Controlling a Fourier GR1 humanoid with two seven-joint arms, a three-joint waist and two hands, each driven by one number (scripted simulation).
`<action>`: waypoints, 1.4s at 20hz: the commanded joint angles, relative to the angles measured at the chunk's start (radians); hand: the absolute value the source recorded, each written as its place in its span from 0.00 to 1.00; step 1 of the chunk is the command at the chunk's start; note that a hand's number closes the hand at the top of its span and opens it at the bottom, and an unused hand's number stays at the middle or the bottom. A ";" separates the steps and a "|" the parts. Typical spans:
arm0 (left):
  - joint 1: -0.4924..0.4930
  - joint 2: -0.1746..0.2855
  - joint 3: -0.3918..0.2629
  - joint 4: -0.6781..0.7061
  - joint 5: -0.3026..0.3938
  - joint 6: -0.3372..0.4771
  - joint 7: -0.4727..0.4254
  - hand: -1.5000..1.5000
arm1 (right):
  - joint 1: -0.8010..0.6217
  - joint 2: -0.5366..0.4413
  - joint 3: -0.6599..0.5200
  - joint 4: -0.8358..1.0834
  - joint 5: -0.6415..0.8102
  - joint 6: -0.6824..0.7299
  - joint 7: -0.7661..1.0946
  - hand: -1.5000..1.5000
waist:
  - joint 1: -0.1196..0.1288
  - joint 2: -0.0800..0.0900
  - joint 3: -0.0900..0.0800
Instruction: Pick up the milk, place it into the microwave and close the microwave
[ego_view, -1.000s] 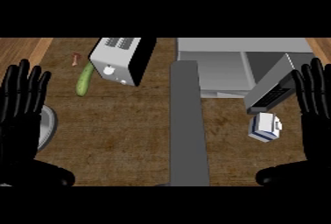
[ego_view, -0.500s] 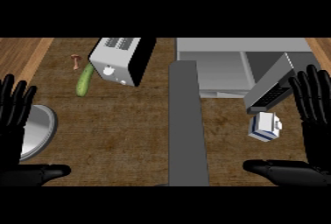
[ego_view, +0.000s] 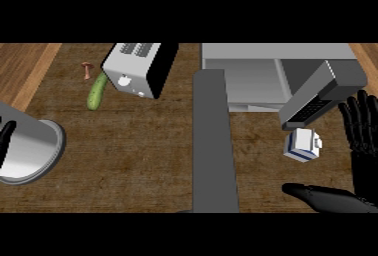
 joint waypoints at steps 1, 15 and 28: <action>0.083 -0.021 0.014 -0.038 0.024 -0.062 -0.021 0.00 | -0.004 0.002 0.007 0.038 0.026 0.006 0.014 0.00 | 0.001 0.000 0.000; 0.113 -0.007 0.152 -0.083 0.125 -0.124 0.035 0.00 | 0.048 0.029 -0.099 0.363 0.010 0.000 -0.268 0.00 | 0.000 0.000 0.000; 0.164 -0.027 0.212 -0.138 0.194 -0.206 0.064 0.00 | -0.135 -0.098 -0.289 0.881 -0.053 0.036 -0.526 0.00 | 0.006 0.001 0.001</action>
